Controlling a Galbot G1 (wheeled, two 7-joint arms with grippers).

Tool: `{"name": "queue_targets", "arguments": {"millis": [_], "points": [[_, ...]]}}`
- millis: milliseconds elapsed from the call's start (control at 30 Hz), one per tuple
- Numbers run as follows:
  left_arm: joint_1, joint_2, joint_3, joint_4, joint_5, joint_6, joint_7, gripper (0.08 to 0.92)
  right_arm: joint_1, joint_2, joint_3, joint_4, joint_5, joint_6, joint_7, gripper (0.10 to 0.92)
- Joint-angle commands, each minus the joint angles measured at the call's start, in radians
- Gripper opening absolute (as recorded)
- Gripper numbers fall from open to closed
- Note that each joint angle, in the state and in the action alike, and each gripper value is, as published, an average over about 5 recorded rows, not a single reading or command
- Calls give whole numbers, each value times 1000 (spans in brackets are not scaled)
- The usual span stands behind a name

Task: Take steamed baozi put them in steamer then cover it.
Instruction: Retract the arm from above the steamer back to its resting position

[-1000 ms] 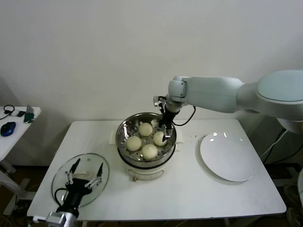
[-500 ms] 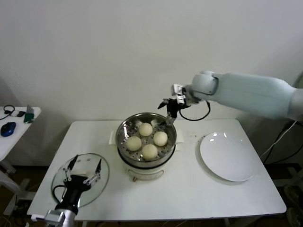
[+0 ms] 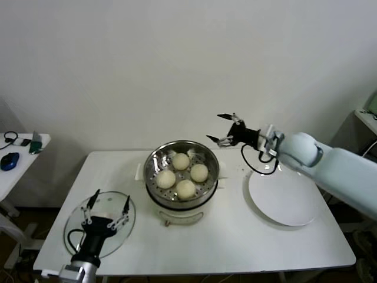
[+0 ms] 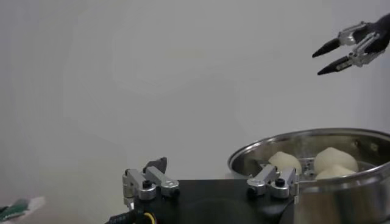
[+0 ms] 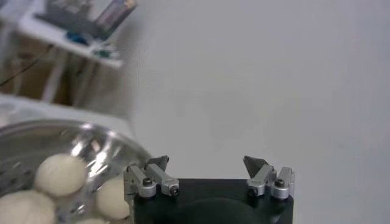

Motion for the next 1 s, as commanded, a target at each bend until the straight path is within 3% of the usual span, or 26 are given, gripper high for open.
{"name": "queue_targets", "arguments": {"millis": [33,267,533,700,867,1000], "points": [[31,-18,18,-18,51,-27,4,823,-1010,55,1037,126,-144,102,208,823],[7,-8,10,-8,132,68,-58,823,-1255,314,1309,177,-198,94,181,823],[-50,26,-69,123,809,173,-95,823,-1518,508,1488,277,-308,80,63,823],[-32,45,-88,163,1268,194,-24,823,-1628,591,1530,326,-356,111,-22,823],[-31,40,-53,209,1507,231,6,823,-1683,654,1533,332,-391,148,-77,823],[-73,21,-39,298,1570,237,-24,823,-1701,685,1519,329,-406,164,-93,823]]}}
